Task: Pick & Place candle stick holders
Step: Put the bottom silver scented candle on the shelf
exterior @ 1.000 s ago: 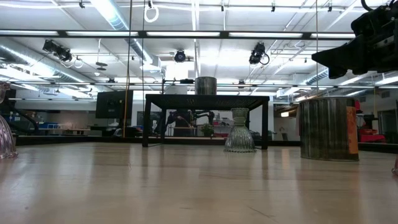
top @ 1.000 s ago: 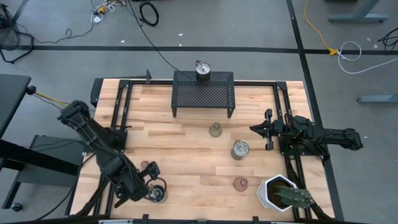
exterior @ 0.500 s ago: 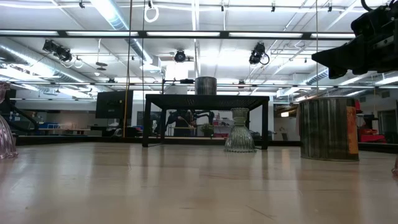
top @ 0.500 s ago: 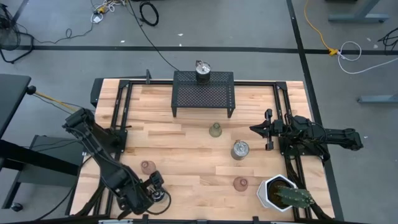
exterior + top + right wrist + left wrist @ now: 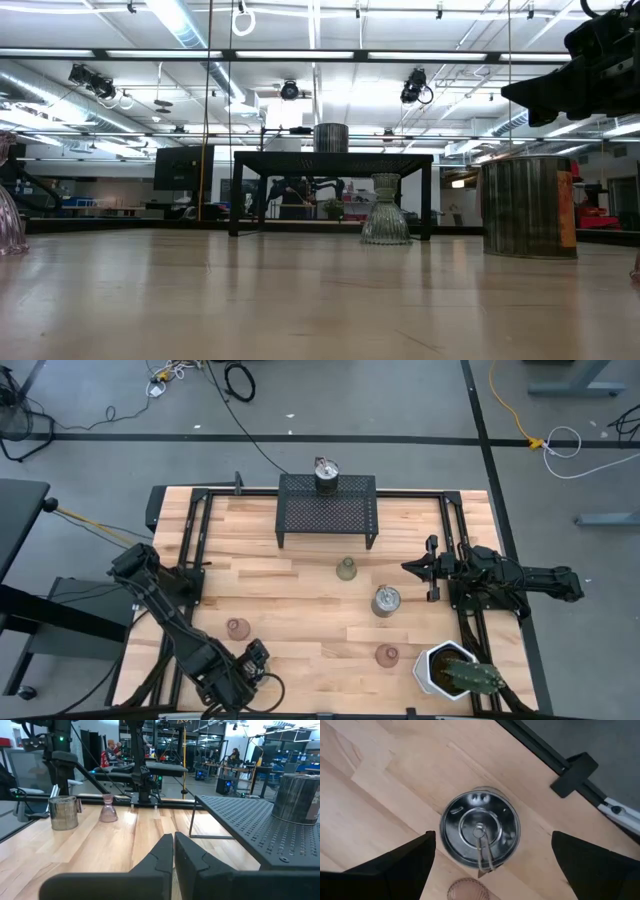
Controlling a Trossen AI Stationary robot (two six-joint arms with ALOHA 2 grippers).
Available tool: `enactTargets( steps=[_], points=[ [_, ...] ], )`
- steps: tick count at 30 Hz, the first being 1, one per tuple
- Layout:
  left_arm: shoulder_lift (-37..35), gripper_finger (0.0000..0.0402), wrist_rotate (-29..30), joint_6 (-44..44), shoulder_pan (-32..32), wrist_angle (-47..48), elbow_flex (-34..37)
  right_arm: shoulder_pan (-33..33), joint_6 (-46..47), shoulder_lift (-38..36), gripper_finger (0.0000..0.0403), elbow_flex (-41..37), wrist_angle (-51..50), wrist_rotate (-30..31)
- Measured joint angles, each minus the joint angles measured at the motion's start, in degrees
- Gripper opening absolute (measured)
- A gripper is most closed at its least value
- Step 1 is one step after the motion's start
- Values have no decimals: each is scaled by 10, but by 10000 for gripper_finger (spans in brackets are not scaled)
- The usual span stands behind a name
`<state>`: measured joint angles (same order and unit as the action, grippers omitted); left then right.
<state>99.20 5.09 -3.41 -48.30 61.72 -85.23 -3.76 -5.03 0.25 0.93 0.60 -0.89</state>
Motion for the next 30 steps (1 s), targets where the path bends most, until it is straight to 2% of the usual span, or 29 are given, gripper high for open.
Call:
enactTargets(
  steps=[9,14,30],
  points=[
    [2,399,0,47,26,-7,0,0,0,0,20,0,0,0],
    [2,399,2,106,29,-4,0,0,0,0,20,0,0,0],
    [-7,399,42,113,-27,-5,3,0,0,0,20,0,0,0]
  ],
)
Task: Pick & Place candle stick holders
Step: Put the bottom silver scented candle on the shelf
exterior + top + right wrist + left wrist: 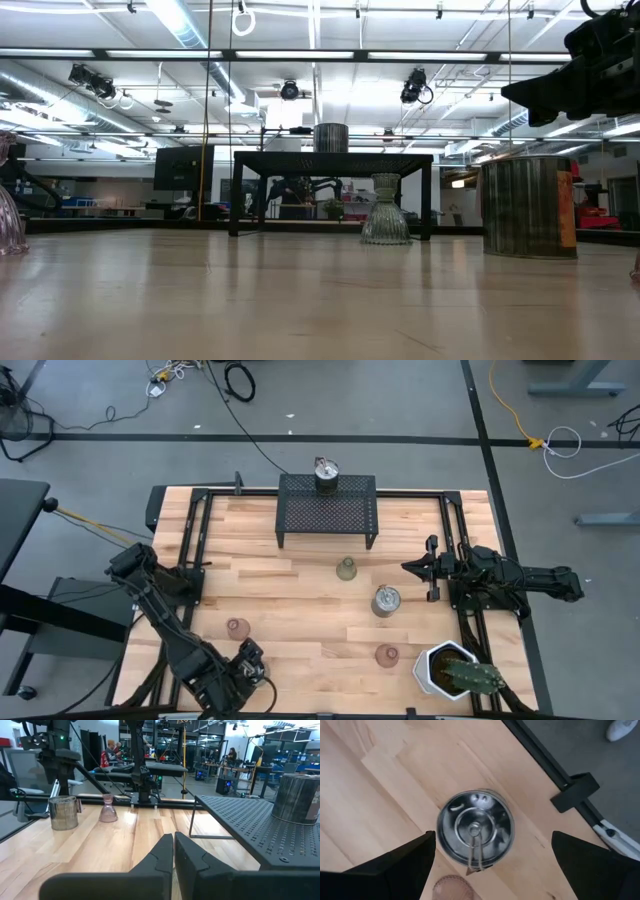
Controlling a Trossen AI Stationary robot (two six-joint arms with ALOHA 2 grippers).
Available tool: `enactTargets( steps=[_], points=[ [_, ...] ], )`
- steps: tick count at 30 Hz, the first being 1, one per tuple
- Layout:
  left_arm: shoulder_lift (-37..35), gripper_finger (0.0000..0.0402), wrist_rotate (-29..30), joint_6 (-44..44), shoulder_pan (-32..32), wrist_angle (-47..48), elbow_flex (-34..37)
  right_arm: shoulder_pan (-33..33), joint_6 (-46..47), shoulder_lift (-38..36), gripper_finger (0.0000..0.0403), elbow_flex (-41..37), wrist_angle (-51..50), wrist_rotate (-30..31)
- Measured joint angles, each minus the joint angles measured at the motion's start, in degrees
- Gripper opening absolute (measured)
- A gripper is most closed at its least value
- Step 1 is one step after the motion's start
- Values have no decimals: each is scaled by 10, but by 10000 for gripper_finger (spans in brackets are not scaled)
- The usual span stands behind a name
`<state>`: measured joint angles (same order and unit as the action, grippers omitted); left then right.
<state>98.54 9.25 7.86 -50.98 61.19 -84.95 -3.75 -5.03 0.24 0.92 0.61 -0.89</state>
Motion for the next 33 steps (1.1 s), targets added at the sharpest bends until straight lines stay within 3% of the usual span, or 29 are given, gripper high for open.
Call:
enactTargets(
  steps=[12,23,28,33],
  points=[
    [-3,399,12,-28,-4,-6,15,0,0,0,20,0,0,0],
    [-26,399,-6,-43,-2,59,29,0,0,0,20,0,0,0],
    [-49,399,0,-55,10,38,30,0,0,0,20,0,0,0],
    [-77,399,-5,-55,17,-25,77,0,0,0,20,0,0,0]
  ],
)
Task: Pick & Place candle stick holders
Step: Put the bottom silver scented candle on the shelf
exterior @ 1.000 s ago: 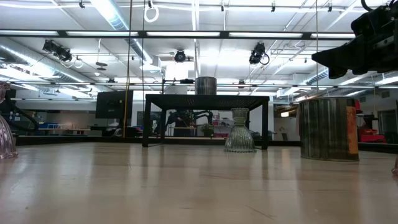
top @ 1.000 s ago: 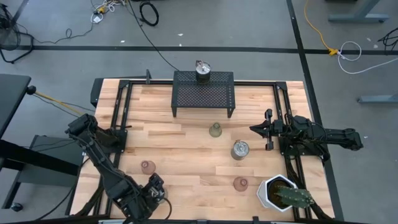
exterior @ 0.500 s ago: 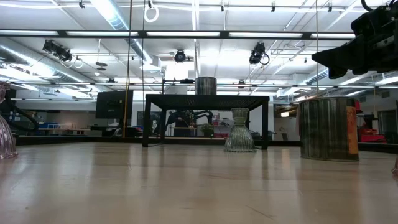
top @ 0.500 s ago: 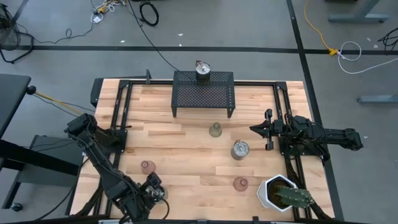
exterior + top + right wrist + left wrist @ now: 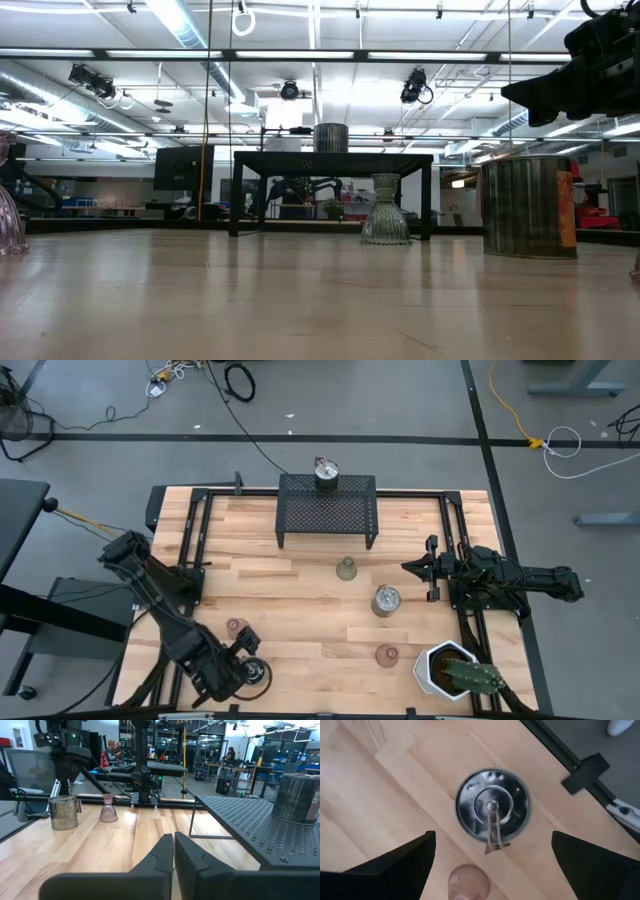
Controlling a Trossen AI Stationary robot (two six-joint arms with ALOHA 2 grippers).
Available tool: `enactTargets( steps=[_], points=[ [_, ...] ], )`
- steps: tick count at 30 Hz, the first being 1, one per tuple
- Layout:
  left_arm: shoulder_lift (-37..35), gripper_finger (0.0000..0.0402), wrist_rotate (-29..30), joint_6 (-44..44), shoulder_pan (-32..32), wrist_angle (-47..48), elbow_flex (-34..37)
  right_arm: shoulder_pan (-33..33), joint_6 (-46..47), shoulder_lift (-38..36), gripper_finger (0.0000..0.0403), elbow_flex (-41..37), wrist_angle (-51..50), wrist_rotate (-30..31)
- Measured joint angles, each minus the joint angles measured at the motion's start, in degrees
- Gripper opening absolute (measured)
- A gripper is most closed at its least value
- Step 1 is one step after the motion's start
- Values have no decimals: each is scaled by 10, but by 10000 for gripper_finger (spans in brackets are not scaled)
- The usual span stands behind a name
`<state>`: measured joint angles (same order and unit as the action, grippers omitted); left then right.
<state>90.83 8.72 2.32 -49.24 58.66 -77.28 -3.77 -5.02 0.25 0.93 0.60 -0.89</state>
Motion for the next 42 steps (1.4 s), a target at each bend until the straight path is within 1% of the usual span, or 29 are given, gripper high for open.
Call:
enactTargets(
  steps=[5,14,21,29,36,42],
  points=[
    [-33,399,-11,0,-1,-55,62,0,0,0,20,0,0,0],
    [-95,399,-9,0,-1,-135,174,0,0,0,20,0,0,0],
    [-129,399,-10,-1,-1,-216,241,0,0,0,20,0,0,0],
    [-138,399,-10,0,-1,-284,299,0,0,0,20,0,0,0],
    [-138,399,-8,-1,-1,-352,335,0,0,0,20,0,0,0],
    [-137,399,-8,2,-1,-427,374,0,0,0,20,0,0,0]
  ],
)
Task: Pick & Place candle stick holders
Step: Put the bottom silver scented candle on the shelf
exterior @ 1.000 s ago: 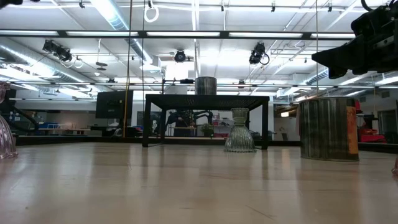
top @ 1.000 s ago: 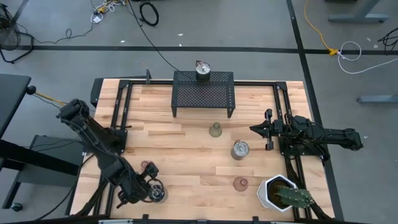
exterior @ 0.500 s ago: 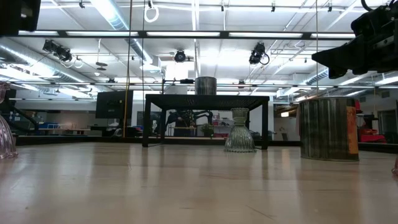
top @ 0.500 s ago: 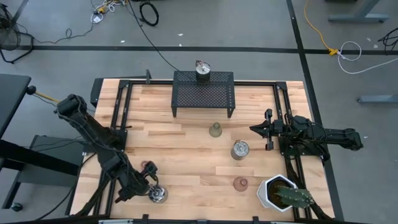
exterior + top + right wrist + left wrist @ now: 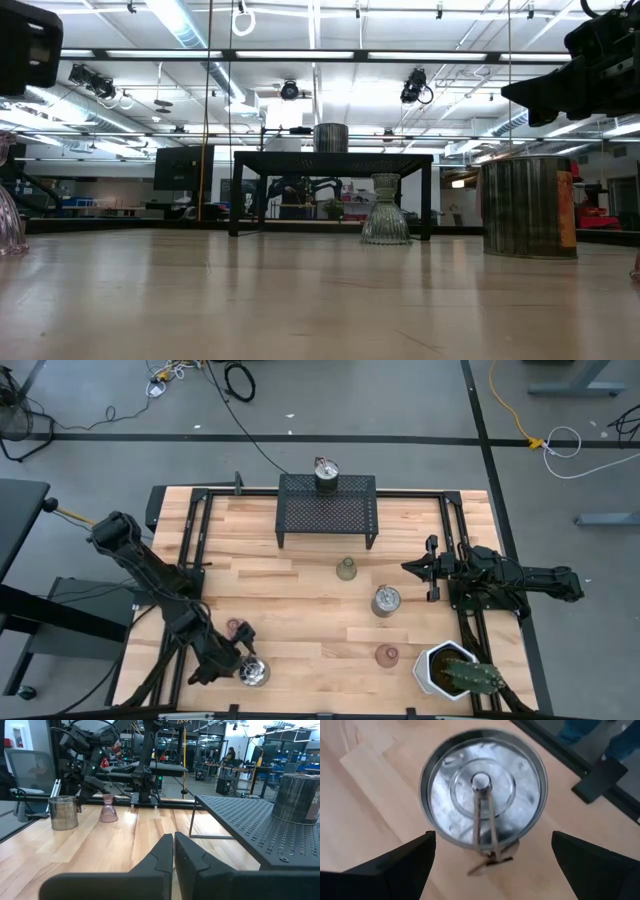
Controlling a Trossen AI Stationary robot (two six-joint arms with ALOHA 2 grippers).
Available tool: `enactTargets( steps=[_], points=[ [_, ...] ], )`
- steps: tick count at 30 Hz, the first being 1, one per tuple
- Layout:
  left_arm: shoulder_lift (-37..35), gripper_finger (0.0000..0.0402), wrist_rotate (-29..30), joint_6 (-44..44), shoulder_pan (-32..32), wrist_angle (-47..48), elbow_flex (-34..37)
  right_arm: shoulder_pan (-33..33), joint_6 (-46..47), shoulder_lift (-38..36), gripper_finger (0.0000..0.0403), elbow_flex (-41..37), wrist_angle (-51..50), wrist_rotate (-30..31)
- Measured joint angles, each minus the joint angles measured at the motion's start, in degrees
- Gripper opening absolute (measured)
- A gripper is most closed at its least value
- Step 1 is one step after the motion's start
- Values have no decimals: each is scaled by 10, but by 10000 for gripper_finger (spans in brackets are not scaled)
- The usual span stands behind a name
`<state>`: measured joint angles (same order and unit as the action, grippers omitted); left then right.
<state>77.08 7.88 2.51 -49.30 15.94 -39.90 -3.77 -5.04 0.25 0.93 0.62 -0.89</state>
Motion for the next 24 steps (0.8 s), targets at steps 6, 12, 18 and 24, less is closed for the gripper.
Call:
enactTargets(
  steps=[6,12,18,24],
  points=[
    [0,399,0,13,0,-47,26,0,0,0,20,0,0,0],
    [0,399,0,28,0,-73,42,0,0,0,20,0,0,0],
    [0,399,9,24,0,-102,50,0,0,0,20,0,0,0],
    [1,399,9,18,0,-136,51,0,0,0,20,0,0,0]
  ],
)
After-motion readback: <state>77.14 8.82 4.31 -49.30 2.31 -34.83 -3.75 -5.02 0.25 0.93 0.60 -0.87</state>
